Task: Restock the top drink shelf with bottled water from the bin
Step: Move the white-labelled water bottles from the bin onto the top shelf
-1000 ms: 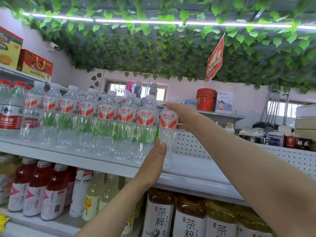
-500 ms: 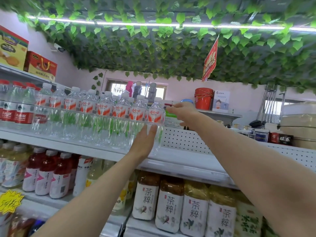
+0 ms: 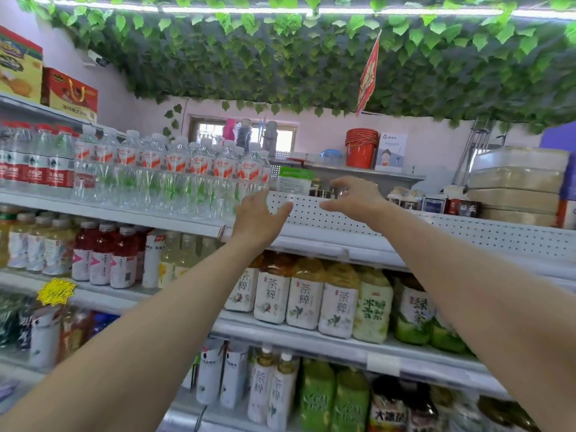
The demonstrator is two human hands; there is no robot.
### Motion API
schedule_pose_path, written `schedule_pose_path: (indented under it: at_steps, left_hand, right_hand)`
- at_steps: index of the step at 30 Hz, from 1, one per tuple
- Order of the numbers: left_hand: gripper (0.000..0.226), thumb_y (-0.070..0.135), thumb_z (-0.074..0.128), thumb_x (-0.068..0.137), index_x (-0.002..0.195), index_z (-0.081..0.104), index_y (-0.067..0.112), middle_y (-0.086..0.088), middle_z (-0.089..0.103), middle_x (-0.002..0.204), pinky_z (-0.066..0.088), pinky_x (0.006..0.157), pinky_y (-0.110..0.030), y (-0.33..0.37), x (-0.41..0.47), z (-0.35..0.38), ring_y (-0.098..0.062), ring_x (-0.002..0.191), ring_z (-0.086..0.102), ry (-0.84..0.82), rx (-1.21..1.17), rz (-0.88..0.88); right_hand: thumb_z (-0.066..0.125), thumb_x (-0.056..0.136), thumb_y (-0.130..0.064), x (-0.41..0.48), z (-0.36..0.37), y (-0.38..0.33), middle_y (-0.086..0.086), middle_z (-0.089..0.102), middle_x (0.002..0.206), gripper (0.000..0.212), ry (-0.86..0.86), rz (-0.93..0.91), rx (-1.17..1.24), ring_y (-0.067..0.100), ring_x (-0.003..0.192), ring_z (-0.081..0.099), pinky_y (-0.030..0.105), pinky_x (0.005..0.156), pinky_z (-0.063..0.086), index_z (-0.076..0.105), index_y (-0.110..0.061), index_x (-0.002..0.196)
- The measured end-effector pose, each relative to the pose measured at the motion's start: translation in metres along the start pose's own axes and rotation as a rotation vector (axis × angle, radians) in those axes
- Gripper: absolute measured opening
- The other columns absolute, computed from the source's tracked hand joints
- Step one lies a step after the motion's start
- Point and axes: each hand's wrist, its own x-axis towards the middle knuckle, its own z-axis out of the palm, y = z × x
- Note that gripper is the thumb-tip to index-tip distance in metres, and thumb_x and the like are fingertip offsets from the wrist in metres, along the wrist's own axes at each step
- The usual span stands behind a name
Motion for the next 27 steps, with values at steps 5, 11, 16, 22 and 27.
schedule_pose_path:
  at_steps: [5,11,16,22,27]
  left_hand:
    - [0.067,0.055,0.057,0.093,0.149,0.039,0.022,-0.012,0.038,0.150,0.034,0.110,-0.046,-0.003,-0.062,0.026,-0.031,0.140,0.032,-0.061,0.052,-0.048]
    - [0.066,0.053,0.065,0.088,0.144,0.044,0.027,-0.009,0.038,0.150,0.034,0.114,-0.048,-0.038,-0.137,0.068,-0.030,0.142,0.028,-0.193,0.097,-0.130]
    - [0.062,0.049,0.068,0.087,0.142,0.048,0.027,-0.008,0.043,0.143,0.040,0.106,-0.044,-0.085,-0.193,0.104,-0.029,0.135,0.036,-0.319,0.115,-0.210]
    - [0.065,0.047,0.067,0.089,0.146,0.046,0.022,-0.015,0.041,0.148,0.037,0.111,-0.044,-0.153,-0.254,0.150,-0.033,0.138,0.035,-0.492,0.107,-0.339]
    - [0.065,0.044,0.068,0.090,0.146,0.046,0.019,-0.017,0.043,0.145,0.035,0.109,-0.039,-0.216,-0.306,0.182,-0.033,0.135,0.037,-0.629,0.116,-0.469]
  right_hand:
    - [0.079,0.087,-0.039,-0.058,0.006,0.047,0.002,0.050,0.150,0.067,-0.102,0.075,-0.100,0.024,0.135,0.049,0.037,0.103,0.044,0.050,-0.028,0.145]
    - [0.081,0.085,-0.034,-0.129,0.046,0.104,0.002,0.052,0.149,0.070,-0.208,0.206,-0.132,0.023,0.134,0.051,0.035,0.105,0.043,0.049,-0.023,0.146]
    - [0.081,0.086,-0.033,-0.179,0.101,0.156,0.004,0.051,0.150,0.066,-0.333,0.329,-0.129,0.024,0.135,0.050,0.019,0.089,0.043,0.051,-0.023,0.144]
    - [0.079,0.088,-0.035,-0.221,0.170,0.215,0.008,0.051,0.150,0.065,-0.483,0.490,-0.135,0.027,0.132,0.053,0.032,0.100,0.047,0.050,-0.021,0.145]
    - [0.080,0.086,-0.040,-0.252,0.232,0.260,0.007,0.051,0.151,0.070,-0.603,0.651,-0.051,0.026,0.133,0.052,0.029,0.098,0.046,0.051,-0.018,0.146]
